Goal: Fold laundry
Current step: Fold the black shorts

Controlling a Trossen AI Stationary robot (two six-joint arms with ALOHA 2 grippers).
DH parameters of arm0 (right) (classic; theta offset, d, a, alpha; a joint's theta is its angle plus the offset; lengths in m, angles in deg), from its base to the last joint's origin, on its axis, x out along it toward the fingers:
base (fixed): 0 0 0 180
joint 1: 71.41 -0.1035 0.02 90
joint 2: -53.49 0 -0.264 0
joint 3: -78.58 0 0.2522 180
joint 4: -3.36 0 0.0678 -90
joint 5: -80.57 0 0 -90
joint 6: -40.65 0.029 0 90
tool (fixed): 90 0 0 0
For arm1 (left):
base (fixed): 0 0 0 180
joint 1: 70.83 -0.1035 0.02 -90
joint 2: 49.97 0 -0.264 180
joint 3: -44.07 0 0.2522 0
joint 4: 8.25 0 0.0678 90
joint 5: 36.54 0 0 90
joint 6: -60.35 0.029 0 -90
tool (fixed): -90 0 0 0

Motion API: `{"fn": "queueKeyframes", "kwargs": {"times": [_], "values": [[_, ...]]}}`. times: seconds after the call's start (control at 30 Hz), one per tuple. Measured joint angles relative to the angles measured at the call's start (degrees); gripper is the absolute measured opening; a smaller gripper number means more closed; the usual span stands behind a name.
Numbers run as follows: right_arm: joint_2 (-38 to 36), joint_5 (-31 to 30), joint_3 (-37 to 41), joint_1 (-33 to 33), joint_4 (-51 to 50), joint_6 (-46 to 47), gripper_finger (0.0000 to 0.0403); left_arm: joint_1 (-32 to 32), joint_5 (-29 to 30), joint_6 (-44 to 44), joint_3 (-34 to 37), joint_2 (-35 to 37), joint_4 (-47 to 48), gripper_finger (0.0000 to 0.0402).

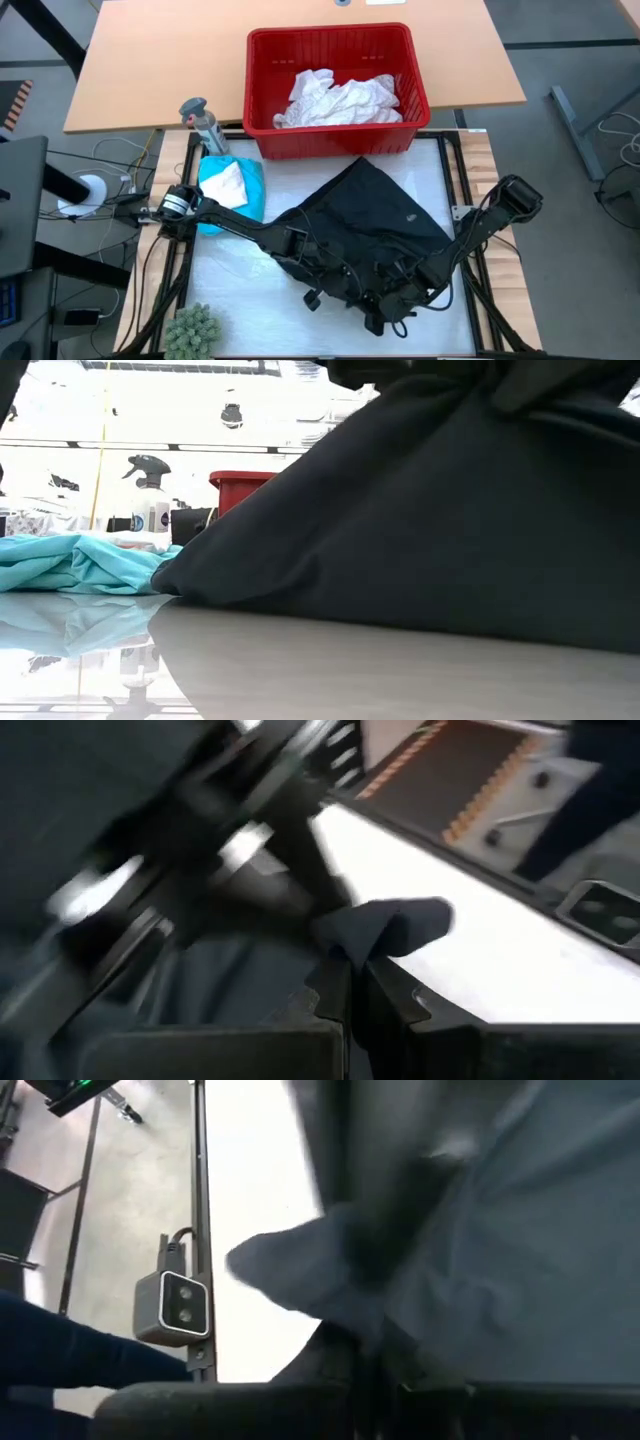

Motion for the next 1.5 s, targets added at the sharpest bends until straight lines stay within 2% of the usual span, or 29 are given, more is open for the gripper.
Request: {"fn": "queueKeyframes", "kwargs": {"times": [0.13,0.23,0.33,0.53,0.67,0.77,0.87,1.07,1.17,1.33,1.5], "values": [[0.0,-1.2,0.0,-1.9,-0.8,2.4,0.0024,0.2,8.9,-1.5,0.0,0.8,4.6,0.0],[0.0,-1.0,0.0,-3.5,-1.9,4.8,0.0024,-0.2,10.5,-3.1,0.0,3.9,10.0,0.001],[0.0,0.0,0.0,-5.2,-3.0,6.6,0.0024,-0.5,9.9,-2.0,-0.1,7.0,17.5,0.0032],[0.0,-0.7,0.0,-6.1,-3.4,8.6,0.0024,-0.7,6.8,1.9,-0.1,10.7,38.7,0.0098],[0.0,-0.7,0.0,-6.5,-3.3,9.5,0.0024,-0.8,2.8,0.5,1.6,10.6,46.2,0.015],[0.0,-0.7,0.0,-6.7,-3.3,9.9,0.0024,-0.1,3.0,-1.4,6.2,10.6,46.3,0.0179],[0.0,-0.8,0.0,-6.9,-3.3,10.2,0.0024,0.9,2.6,-0.2,10.8,10.5,43.2,0.0186],[0.0,-0.7,0.0,-7.6,-3.3,11.5,0.0024,3.5,14.0,1.1,14.0,10.9,42.2,0.0183],[0.0,-0.7,0.0,-7.5,-3.5,11.5,0.0024,4.8,16.0,-0.7,14.0,13.1,40.9,0.0183],[0.0,-0.7,0.0,-7.5,-3.6,11.5,0.0024,8.0,25.6,-10.5,17.7,21.0,36.7,0.0183],[0.0,-0.3,0.0,-7.5,-3.6,11.9,0.0024,11.8,35.8,-18.6,33.1,34.5,26.6,0.0182]]}}
